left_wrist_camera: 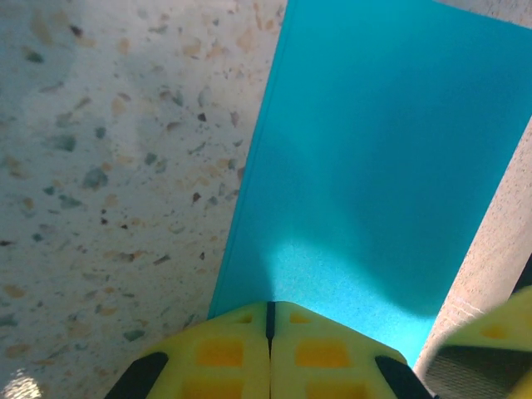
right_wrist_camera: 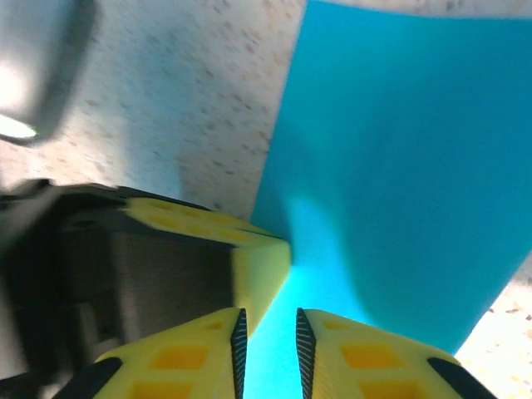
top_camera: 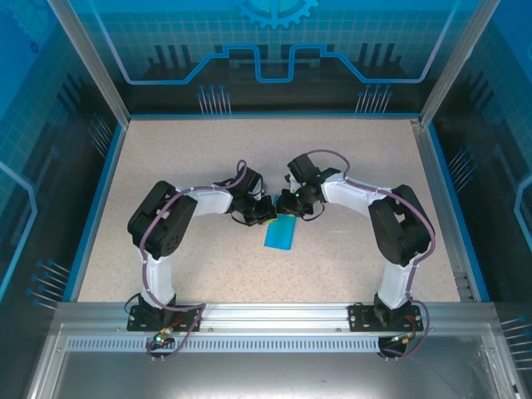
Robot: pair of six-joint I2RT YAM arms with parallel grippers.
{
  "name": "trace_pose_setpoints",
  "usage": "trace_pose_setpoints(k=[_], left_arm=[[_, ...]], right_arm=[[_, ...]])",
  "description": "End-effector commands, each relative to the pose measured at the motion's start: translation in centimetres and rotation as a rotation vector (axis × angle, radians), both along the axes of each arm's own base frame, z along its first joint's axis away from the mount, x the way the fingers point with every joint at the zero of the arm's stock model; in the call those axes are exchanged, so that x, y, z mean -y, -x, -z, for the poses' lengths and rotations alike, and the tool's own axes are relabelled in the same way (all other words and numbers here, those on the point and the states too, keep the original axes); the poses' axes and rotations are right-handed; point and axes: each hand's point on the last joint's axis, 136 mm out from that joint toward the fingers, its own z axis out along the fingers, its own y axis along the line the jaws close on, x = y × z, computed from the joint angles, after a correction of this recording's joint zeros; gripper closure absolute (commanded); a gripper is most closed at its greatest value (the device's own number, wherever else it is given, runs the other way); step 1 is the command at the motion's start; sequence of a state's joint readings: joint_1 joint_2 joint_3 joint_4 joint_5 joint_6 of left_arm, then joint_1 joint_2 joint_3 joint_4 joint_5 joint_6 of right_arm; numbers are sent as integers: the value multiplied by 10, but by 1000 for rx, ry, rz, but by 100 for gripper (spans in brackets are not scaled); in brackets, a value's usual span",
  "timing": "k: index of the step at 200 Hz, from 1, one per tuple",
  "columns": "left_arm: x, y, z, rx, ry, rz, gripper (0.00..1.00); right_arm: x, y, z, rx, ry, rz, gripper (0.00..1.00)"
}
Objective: Fold a paper plane with a square sheet of paper (pick it up from the middle)
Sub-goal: Fold the square sheet of paper in half at the center of the table.
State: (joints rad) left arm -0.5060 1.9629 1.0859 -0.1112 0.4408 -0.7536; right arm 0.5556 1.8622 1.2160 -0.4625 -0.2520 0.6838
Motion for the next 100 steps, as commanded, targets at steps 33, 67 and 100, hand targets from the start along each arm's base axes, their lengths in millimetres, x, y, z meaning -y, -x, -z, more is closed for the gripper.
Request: trace_pose_setpoints(k=[33, 67, 100], left_arm=[[-33, 47, 65, -180, -169, 4, 96], [-37, 49, 68, -196, -192, -5, 96], [-40, 53, 73, -212, -204, -1, 96]], right_arm=[[14, 15, 26, -73, 0, -1, 86], [33, 18, 37, -93, 7, 12, 88], [48, 23, 52, -101, -3, 23, 89]])
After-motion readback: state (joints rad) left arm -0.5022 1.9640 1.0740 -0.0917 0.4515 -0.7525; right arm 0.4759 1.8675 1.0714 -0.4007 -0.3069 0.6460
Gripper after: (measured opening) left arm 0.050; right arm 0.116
